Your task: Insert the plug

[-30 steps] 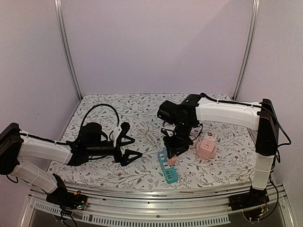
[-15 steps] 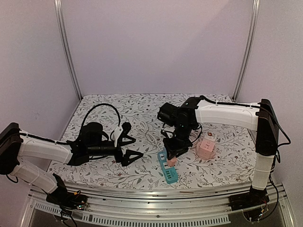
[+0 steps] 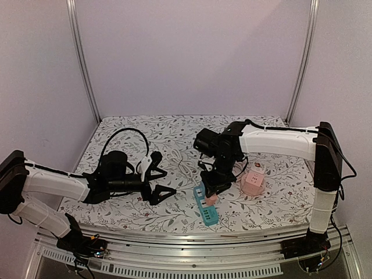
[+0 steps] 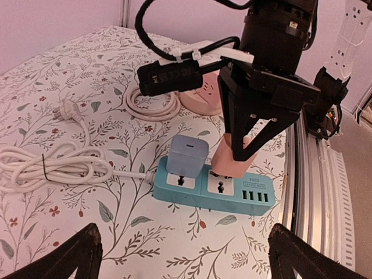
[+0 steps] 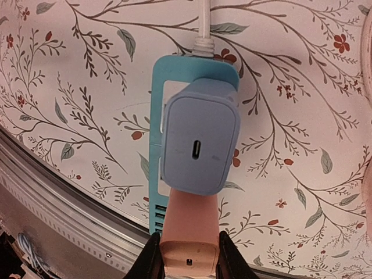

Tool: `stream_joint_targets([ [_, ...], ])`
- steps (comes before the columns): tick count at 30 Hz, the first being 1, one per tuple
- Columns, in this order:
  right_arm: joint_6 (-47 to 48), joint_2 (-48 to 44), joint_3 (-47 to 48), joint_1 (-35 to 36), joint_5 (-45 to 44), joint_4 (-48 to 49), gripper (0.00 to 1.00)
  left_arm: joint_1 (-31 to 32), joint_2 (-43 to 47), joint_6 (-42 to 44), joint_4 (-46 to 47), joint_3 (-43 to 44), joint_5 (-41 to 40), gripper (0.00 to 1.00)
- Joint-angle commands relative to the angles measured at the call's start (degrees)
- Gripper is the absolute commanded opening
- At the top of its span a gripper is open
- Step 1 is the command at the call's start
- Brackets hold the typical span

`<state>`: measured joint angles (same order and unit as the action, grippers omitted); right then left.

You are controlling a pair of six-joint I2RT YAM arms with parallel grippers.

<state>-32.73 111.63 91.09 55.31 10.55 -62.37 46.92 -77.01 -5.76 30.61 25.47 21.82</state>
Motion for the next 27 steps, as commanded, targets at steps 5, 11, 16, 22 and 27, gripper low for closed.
stream_joint_targets([
  [5,0.0,1.0,-0.5,-0.3,-2.1,0.9,0.0,1.2,-0.9,0.7,-1.4,1.4,-0.6,0.99],
  [11,0.2,1.0,-0.6,-0.3,-3.6,0.5,0.0,1.4,-1.3,0.8,-1.7,1.7,-0.8,0.99],
  [16,0.0,1.3,-0.9,-0.3,-4.8,0.4,0.0,1.5,-1.3,0.9,-1.8,1.7,-0.9,0.99],
  [22,0.1,2.0,-1.4,-0.2,-7.3,-0.1,0.0,1.6,-1.9,1.0,-1.9,2.1,-1.2,0.99],
  [27,0.4,2.4,-1.2,0.1,-8.8,-0.7,0.0,1.7,-2.3,1.1,-1.9,2.3,-1.4,0.99],
])
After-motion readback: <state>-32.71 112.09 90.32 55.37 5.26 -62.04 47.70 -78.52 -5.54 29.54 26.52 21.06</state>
